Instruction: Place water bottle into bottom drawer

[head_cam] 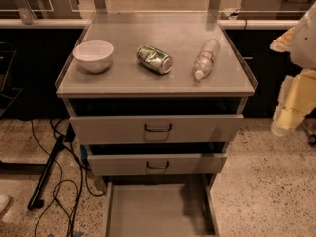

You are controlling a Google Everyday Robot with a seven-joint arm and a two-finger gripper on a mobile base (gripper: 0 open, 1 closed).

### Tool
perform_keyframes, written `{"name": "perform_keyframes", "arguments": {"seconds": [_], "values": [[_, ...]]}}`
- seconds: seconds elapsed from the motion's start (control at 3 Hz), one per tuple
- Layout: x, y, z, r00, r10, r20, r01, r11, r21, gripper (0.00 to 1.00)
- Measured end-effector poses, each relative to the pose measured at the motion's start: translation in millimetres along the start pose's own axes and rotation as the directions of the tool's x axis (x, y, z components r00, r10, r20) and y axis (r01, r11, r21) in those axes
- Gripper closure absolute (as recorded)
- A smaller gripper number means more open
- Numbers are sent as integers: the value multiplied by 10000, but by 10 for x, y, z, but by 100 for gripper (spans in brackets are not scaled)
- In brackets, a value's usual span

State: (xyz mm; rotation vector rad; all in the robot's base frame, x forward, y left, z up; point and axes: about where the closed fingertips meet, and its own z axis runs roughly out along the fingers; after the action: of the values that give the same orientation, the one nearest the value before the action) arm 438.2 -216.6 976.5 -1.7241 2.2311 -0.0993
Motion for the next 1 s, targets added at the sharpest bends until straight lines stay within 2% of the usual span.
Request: {"name": "perform_keyframes", "arguments": {"seconds": [0.33,0.67,1.0], "values": [[0,0,0,10000,0,0,0,10000,1,0],[35,-37,27,9999,-95,79,93,9997,222,0],[229,-323,380,9990,-351,-275,374,9955,868,0]]}}
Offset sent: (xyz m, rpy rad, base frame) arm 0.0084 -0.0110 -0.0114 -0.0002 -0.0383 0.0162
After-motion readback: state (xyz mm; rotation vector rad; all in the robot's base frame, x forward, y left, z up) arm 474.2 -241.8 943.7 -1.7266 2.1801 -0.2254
